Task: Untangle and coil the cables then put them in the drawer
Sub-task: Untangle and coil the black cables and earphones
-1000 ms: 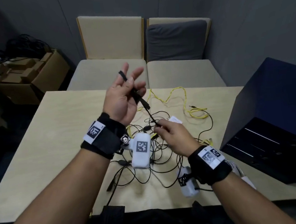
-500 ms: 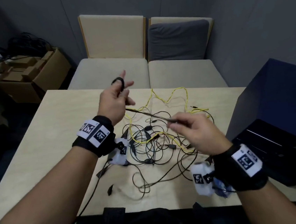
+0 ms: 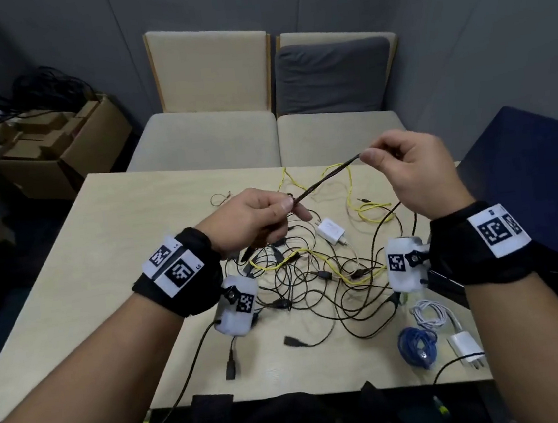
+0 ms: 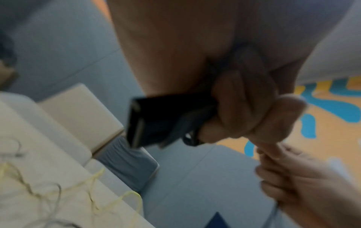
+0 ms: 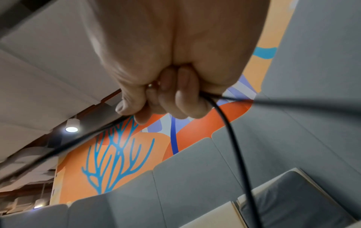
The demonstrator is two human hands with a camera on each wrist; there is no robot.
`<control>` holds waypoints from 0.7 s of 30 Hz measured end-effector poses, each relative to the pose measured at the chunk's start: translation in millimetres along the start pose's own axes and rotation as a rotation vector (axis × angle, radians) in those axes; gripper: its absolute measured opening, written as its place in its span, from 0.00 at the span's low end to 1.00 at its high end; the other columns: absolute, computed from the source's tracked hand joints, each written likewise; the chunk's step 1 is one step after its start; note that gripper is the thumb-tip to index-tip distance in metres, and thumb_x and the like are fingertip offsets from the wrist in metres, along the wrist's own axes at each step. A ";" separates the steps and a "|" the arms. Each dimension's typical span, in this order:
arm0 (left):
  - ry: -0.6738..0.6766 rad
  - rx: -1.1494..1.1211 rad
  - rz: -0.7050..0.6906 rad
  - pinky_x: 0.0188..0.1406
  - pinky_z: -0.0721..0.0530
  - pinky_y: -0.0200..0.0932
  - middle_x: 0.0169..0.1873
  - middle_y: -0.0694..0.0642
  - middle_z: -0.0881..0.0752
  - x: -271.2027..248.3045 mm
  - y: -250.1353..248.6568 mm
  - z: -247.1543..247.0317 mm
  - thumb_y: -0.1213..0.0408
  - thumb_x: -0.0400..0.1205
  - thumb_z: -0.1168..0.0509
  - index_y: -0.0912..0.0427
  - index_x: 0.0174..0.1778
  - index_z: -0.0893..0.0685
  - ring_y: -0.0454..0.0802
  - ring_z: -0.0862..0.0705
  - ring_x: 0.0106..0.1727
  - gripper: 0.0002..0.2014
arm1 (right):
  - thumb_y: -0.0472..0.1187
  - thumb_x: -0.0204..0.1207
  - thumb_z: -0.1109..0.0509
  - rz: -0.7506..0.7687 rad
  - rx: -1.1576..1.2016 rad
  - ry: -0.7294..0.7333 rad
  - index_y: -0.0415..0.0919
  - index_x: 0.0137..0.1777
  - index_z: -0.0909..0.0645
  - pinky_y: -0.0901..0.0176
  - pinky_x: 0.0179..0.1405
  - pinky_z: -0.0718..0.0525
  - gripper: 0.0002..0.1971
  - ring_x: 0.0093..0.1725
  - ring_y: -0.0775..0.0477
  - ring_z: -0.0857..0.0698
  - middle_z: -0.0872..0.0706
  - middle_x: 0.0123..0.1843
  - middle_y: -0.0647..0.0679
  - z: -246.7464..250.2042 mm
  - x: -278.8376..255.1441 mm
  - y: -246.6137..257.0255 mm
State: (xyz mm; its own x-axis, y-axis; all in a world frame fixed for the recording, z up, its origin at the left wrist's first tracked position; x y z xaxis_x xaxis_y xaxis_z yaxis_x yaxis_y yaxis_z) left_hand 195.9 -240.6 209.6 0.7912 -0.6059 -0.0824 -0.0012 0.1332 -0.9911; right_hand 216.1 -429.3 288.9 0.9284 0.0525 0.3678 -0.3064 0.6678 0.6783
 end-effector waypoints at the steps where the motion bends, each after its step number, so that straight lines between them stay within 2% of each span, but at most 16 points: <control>1: 0.033 -0.059 -0.005 0.17 0.40 0.32 0.19 0.52 0.28 -0.7 -1.1 -5.9 0.60 0.86 0.45 0.62 0.48 0.15 0.42 0.39 0.19 0.14 | 0.44 0.78 0.28 -0.006 0.007 -0.014 0.44 0.38 0.17 0.64 0.31 0.29 0.08 0.31 0.55 0.27 0.19 0.32 0.39 -0.3 2.4 -2.7; 4: 0.111 -0.205 -0.036 0.17 0.40 0.31 0.20 0.52 0.27 -3.6 -9.1 -22.1 0.61 0.83 0.47 0.66 0.48 0.19 0.42 0.40 0.18 0.14 | 0.45 0.79 0.29 -0.040 0.028 -0.026 0.43 0.37 0.19 0.69 0.28 0.32 0.10 0.29 0.58 0.30 0.24 0.29 0.46 -6.2 6.4 -12.4; 8: 0.170 -0.541 -0.122 0.15 0.38 0.30 0.23 0.55 0.21 -7.4 -26.8 -30.9 0.67 0.84 0.49 0.68 0.50 0.21 0.37 0.36 0.14 0.12 | 0.49 0.81 0.32 -0.084 0.052 0.004 0.41 0.36 0.21 0.70 0.27 0.33 0.14 0.28 0.60 0.31 0.27 0.27 0.52 -23.7 3.2 -25.3; 10: 0.146 -0.700 -0.189 0.15 0.36 0.29 0.25 0.54 0.19 -4.8 -34.5 -26.7 0.68 0.83 0.46 0.67 0.51 0.18 0.35 0.34 0.14 0.11 | 0.50 0.82 0.34 -0.098 0.063 0.037 0.40 0.36 0.22 0.71 0.25 0.34 0.16 0.26 0.61 0.30 0.29 0.26 0.54 -34.8 -0.8 -28.4; 12: 0.139 -0.849 -0.250 0.17 0.34 0.30 0.28 0.54 0.17 -1.5 -41.8 -21.9 0.66 0.80 0.37 0.66 0.54 0.15 0.35 0.30 0.15 0.12 | 0.51 0.82 0.36 -0.101 0.081 0.068 0.47 0.33 0.24 0.71 0.25 0.35 0.17 0.24 0.63 0.29 0.29 0.23 0.56 -46.8 -5.7 -29.3; 14: 0.107 -0.944 -0.275 0.21 0.36 0.31 0.31 0.54 0.15 2.3 -45.7 -17.2 0.63 0.76 0.33 0.67 0.57 0.14 0.36 0.27 0.17 0.16 | 0.52 0.83 0.38 -0.089 0.093 0.098 0.51 0.32 0.25 0.67 0.29 0.32 0.17 0.27 0.63 0.28 0.27 0.24 0.57 -59.3 -11.2 -28.5; 17: 0.003 -0.993 -0.283 0.26 0.34 0.32 0.35 0.51 0.15 7.1 -47.8 -9.4 0.65 0.75 0.35 0.67 0.65 0.22 0.38 0.25 0.21 0.22 | 0.50 0.84 0.39 -0.092 0.113 0.168 0.51 0.34 0.24 0.61 0.33 0.29 0.16 0.31 0.59 0.27 0.24 0.29 0.57 -81.5 -22.7 -29.3; 19: -0.087 -0.953 -0.293 0.28 0.28 0.31 0.36 0.49 0.14 9.6 -48.4 -3.2 0.69 0.77 0.39 0.66 0.67 0.27 0.38 0.24 0.24 0.21 | 0.48 0.85 0.39 -0.109 0.120 0.217 0.50 0.35 0.24 0.65 0.32 0.29 0.15 0.31 0.62 0.26 0.24 0.29 0.57 -94.7 -33.7 -28.5; 21: -0.165 -0.924 -0.288 0.30 0.23 0.31 0.37 0.49 0.13 11.4 -46.4 1.9 0.73 0.78 0.42 0.65 0.67 0.27 0.38 0.21 0.26 0.20 | 0.45 0.85 0.39 -0.117 0.153 0.260 0.46 0.38 0.23 0.72 0.30 0.32 0.13 0.30 0.64 0.26 0.24 0.28 0.57 -106.0 -45.5 -24.3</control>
State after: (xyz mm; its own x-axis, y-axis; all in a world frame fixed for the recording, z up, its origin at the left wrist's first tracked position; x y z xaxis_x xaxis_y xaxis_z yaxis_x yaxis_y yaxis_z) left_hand 206.2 -252.3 254.8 0.9118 -0.3922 0.1213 -0.2171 -0.7115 -0.6683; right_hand 203.5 -369.2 188.3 0.9758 0.1829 0.1199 -0.2039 0.5622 0.8015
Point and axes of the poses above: each hand's wrist, its own x-axis towards the middle knuckle, its own z-axis out of the back of the hand, y = z × x, the point moved 9 cm from there along x, towards the middle knuckle
